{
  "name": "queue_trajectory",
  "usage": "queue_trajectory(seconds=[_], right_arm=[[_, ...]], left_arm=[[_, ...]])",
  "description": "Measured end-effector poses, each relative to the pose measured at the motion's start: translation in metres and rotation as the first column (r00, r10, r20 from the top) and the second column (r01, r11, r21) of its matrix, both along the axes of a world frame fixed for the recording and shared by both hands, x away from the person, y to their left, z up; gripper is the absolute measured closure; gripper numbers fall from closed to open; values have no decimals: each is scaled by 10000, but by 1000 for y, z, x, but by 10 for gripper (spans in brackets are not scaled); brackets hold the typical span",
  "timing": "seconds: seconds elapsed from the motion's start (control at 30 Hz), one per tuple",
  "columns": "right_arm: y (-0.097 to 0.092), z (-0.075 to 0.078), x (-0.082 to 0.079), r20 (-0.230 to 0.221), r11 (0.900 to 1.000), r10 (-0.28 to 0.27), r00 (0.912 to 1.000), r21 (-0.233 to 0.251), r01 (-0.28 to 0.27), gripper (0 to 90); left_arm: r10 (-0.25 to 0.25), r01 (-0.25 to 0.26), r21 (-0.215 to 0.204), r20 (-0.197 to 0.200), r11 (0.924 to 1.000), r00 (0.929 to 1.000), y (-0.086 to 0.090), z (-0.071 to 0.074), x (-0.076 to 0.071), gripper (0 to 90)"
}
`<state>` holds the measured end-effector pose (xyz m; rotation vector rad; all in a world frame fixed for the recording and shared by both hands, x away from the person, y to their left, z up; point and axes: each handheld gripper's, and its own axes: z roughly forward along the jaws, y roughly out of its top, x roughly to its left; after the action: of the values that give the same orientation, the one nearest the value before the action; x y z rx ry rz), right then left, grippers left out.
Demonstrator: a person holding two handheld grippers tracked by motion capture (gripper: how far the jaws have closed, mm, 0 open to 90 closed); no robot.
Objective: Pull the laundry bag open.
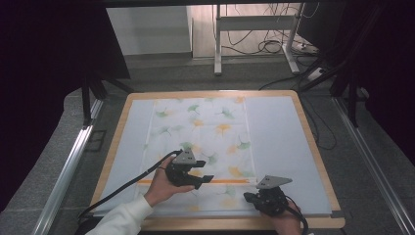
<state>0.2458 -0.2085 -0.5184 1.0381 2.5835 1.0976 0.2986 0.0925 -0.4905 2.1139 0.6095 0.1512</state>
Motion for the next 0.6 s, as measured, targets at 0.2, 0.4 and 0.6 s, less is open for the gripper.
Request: queue_trajectory(seconds=[0.2, 0.4, 0.6], right_arm=[[0, -1, 0, -34, 10000, -4, 10000, -57, 4, 890], [-1, -1, 0, -18, 10000, 17, 10000, -88, -17, 889], [-2, -1, 1, -81, 10000, -45, 10000, -87, 44, 889]], left_arm=[[-192, 194, 78, -248, 9998, 9995, -16, -5, 7, 386], [-290, 295, 209, -245, 9993, 9993, -28, -7, 13, 390], [-473, 476, 229, -137, 9986, 9988, -37, -8, 15, 381]])
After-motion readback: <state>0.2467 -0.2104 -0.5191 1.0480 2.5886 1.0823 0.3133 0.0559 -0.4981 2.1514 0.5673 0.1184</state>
